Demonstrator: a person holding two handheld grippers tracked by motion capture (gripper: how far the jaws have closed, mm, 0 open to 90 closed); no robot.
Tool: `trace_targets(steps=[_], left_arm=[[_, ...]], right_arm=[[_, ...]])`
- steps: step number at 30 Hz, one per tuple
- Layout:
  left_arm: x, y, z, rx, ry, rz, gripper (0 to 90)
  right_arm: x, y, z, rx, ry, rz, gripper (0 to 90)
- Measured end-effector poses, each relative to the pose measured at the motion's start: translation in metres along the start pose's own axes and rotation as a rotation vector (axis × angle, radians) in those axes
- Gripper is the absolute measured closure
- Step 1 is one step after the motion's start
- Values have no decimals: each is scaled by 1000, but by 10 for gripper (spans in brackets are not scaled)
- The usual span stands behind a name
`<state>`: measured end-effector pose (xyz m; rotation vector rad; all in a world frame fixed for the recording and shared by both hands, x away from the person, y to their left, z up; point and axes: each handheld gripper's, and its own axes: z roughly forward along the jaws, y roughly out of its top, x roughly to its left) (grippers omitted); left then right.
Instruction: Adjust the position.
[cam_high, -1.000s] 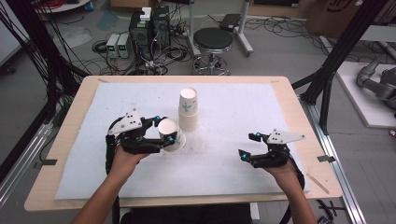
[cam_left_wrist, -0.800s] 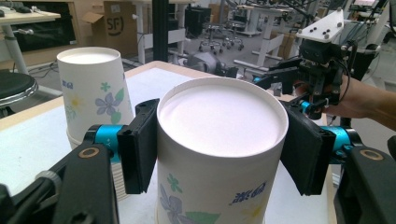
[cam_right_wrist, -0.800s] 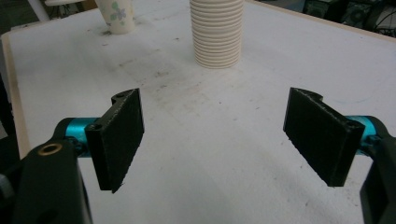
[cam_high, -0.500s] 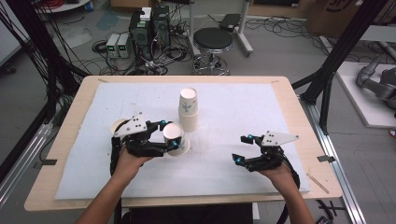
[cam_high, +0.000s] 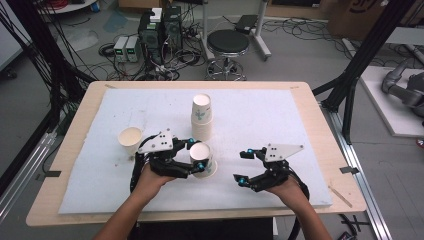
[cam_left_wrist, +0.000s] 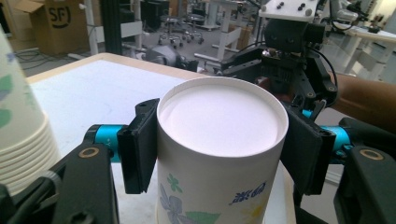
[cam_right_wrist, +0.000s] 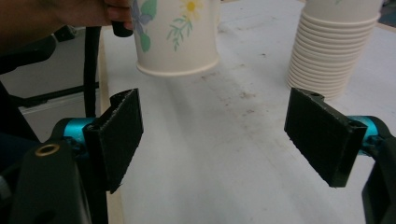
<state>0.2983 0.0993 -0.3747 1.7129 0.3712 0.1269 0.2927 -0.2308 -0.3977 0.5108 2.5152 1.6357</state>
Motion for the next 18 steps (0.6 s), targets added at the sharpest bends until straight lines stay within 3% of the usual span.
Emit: trace_targets(steps=[18], left_arm=[[-5,1,11,22,-45,5,353]], right_arm=[[4,11,29,0,81,-39,201]])
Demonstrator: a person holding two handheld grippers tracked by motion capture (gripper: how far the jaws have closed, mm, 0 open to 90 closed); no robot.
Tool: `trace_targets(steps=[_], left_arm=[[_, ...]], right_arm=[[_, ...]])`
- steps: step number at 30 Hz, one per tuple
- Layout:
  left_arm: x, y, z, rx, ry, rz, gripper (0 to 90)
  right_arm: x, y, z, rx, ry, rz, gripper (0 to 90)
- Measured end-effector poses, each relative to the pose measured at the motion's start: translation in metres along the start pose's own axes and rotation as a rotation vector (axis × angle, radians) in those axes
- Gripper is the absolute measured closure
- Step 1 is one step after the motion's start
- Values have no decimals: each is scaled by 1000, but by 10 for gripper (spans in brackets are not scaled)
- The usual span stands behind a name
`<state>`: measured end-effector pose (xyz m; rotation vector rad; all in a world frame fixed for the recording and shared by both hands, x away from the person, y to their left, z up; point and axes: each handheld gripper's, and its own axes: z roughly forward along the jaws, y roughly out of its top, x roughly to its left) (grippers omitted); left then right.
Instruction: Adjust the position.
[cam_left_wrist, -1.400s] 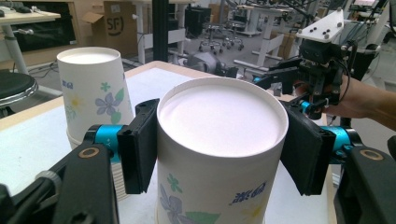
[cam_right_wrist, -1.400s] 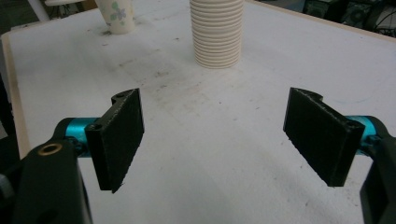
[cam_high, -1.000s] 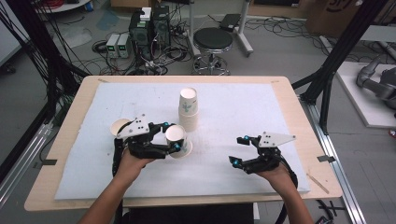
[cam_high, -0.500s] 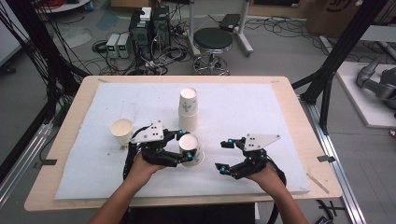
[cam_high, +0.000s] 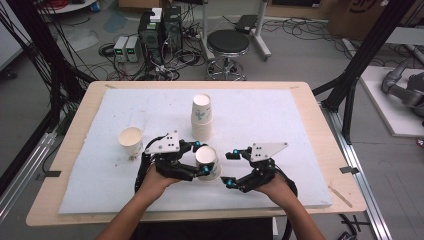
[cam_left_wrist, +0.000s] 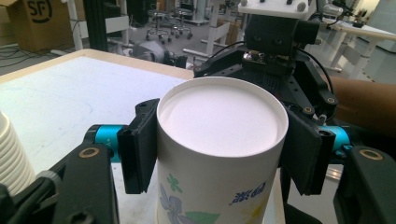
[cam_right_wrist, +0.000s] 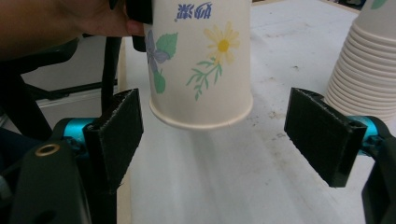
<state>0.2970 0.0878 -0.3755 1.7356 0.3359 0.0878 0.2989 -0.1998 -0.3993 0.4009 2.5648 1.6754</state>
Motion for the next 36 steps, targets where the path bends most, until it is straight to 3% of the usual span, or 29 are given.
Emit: trace_targets(steps=[11,27,30,36], left_arm=[[-3,1,6,0,-34,2,353],[-5,1,11,-6,-64,-7,353],[-4,1,11,-11,-66,-9,355],[-4,0,11,-8,-66,-11,359]], right_arm=[[3,6,15,3,57,-14,202],[1,6,23,-10,80,12,210],[1,5,24,-15,104,17,268],[0,3,23,-15,105,8,299]])
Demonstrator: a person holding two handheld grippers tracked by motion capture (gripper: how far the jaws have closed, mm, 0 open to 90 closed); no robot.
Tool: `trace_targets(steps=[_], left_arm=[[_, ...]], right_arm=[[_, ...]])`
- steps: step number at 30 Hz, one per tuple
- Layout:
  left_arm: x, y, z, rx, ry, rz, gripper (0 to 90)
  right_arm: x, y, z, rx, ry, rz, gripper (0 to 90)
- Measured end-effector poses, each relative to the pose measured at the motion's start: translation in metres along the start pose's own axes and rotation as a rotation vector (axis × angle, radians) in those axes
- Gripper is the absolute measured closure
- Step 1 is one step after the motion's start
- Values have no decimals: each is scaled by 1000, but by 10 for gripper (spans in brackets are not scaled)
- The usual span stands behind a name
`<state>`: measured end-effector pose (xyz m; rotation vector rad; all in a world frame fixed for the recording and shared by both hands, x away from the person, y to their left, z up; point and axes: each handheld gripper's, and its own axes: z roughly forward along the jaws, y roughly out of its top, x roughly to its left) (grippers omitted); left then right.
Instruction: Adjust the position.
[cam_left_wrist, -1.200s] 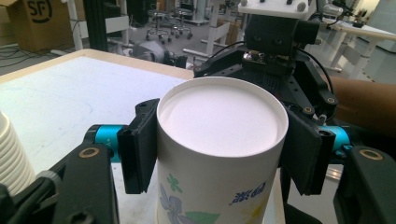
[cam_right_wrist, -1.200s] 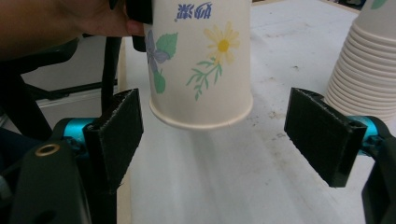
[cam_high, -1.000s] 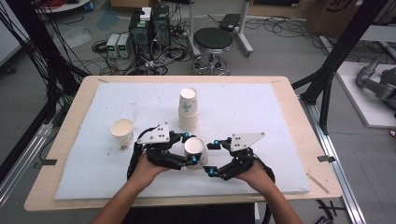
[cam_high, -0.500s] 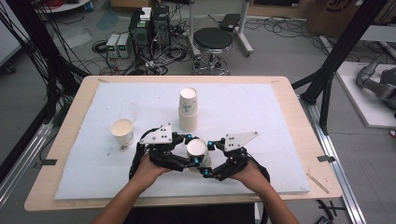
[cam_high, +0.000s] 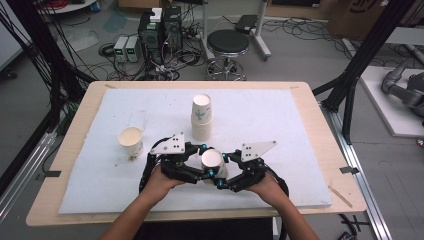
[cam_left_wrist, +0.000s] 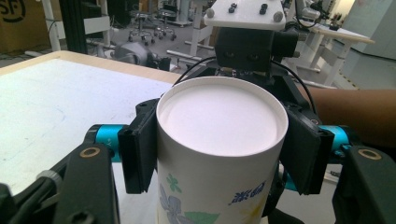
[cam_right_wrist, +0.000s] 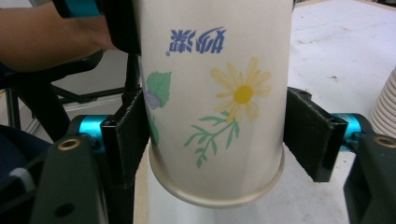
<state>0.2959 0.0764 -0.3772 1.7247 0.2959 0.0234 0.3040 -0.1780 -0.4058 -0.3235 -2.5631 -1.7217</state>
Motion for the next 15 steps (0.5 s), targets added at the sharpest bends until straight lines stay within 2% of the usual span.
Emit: trace_targets(steps=[8,9,11,15], left_arm=[[0,-2,1,13,-6,-1,345],[-1,-2,2,14,4,1,310],[-1,-1,2,24,27,-3,171],[-2,1,-1,48,17,10,153]], right_arm=[[1,1,-1,38,-1,-22,337],[2,2,-1,39,1,-25,338],[2,3,-2,40,-1,-31,339],[1,6,-6,58,-10,-43,343]])
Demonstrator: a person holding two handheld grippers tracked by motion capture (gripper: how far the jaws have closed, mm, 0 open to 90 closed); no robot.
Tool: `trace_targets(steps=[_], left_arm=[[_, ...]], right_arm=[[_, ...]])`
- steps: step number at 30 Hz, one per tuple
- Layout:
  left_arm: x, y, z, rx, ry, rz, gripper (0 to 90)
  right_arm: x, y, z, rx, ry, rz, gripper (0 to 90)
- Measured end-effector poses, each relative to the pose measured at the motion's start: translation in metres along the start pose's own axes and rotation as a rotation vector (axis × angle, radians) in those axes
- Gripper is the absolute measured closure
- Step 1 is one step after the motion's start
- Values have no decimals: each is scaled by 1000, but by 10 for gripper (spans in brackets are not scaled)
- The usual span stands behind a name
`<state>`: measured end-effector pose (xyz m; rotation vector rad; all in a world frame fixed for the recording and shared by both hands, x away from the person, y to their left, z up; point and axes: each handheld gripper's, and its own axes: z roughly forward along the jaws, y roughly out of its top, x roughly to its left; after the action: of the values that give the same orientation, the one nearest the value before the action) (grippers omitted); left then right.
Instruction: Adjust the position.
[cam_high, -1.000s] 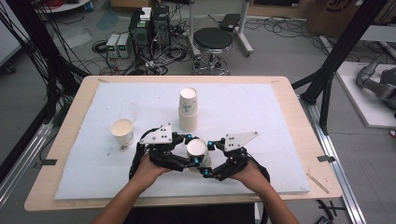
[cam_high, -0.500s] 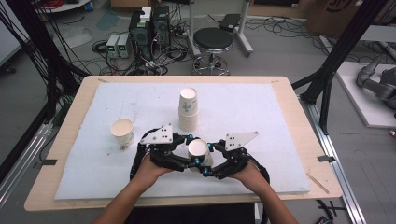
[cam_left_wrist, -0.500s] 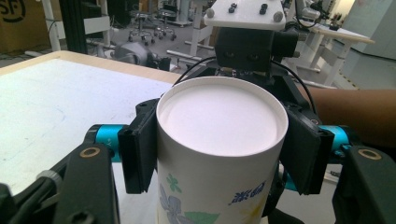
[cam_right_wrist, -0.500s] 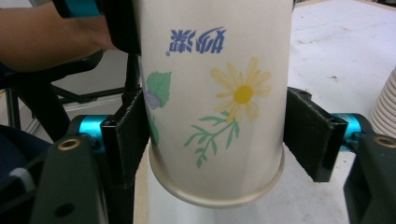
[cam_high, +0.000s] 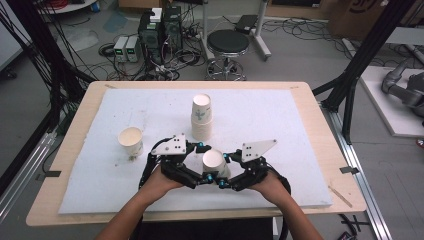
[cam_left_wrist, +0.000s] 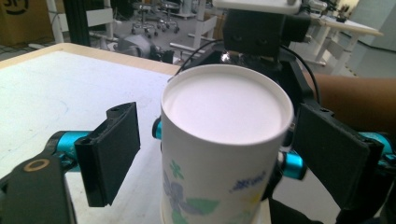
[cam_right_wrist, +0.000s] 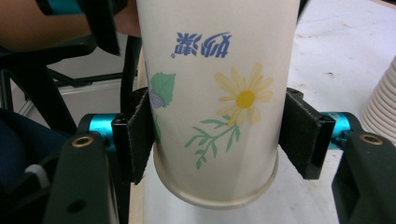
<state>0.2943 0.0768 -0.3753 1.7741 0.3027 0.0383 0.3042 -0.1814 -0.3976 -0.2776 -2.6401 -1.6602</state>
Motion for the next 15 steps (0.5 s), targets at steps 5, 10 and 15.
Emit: trace_targets(steps=[5,10,15], left_arm=[[1,5,-5,32,-2,11,154],[2,11,-9,61,3,27,154],[2,14,-10,98,-10,40,154]], right_arm=[[0,8,-4,108,-34,-54,343],[-1,20,-8,198,-36,-105,343],[-2,29,-10,267,-28,-130,343]])
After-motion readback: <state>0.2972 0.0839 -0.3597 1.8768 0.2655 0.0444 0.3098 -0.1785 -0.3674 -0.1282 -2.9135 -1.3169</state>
